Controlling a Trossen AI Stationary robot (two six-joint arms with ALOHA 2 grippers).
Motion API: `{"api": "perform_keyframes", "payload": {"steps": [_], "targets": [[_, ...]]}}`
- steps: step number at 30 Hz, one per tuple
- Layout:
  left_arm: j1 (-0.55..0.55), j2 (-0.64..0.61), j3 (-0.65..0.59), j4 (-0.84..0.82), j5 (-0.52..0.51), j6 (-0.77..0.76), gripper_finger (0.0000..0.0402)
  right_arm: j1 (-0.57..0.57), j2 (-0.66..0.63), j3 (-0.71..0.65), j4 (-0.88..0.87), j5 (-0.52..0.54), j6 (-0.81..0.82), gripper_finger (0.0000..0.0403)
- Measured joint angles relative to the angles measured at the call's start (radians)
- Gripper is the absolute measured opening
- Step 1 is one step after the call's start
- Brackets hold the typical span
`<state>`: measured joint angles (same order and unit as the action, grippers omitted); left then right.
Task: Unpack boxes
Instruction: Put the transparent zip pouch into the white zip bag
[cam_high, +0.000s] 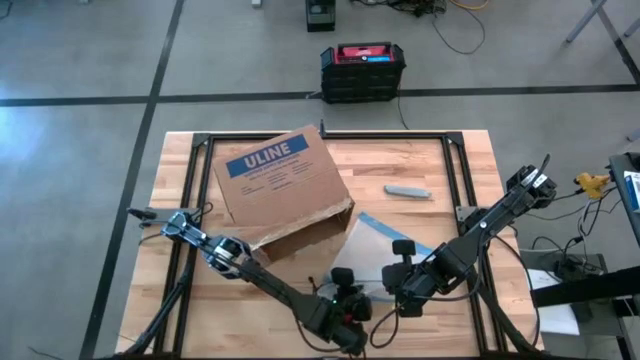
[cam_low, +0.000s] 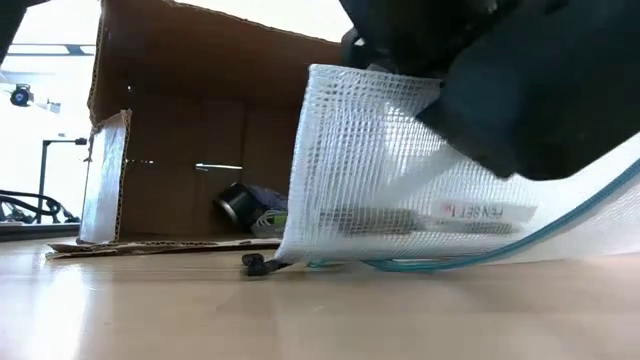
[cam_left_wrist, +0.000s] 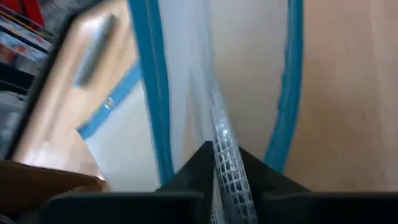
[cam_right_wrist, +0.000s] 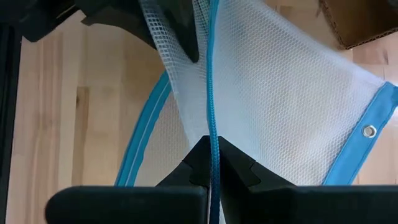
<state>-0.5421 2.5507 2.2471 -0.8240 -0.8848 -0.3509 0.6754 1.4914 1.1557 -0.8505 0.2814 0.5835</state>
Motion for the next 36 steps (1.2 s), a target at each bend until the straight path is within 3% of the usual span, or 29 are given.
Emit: {"api": "perform_keyframes", "payload": {"steps": [5,14,21,24,30,36], "targets": [[-0.001,0.0,-0.009,0.177,-0.1,0.144,0.0001,-0.004,0.0,0.0,0.0,0.006,0.0,0.0],[0.003,-0.001,-0.158,0.822,-0.113,0.506,0.0,-0.006,-0.001,0.0,0.001,-0.001,-0.001,0.0],[0.038,0.0,-0.292,1.215,-0.169,0.781,0.0,-0.007,-0.003,-0.001,-0.004,-0.021,-0.023,0.0],[0.049,0.0,-0.311,1.253,-0.165,0.847,0.0,-0.008,-0.003,-0.002,-0.007,-0.027,-0.027,0.0],[0.075,-0.002,-0.368,1.265,-0.097,0.807,0.0,-0.008,-0.008,-0.003,-0.004,-0.037,-0.047,0.0],[0.08,0.0,-0.419,1.25,-0.218,0.881,0.0,-0.01,-0.026,-0.001,0.014,-0.032,-0.068,0.0]]}}
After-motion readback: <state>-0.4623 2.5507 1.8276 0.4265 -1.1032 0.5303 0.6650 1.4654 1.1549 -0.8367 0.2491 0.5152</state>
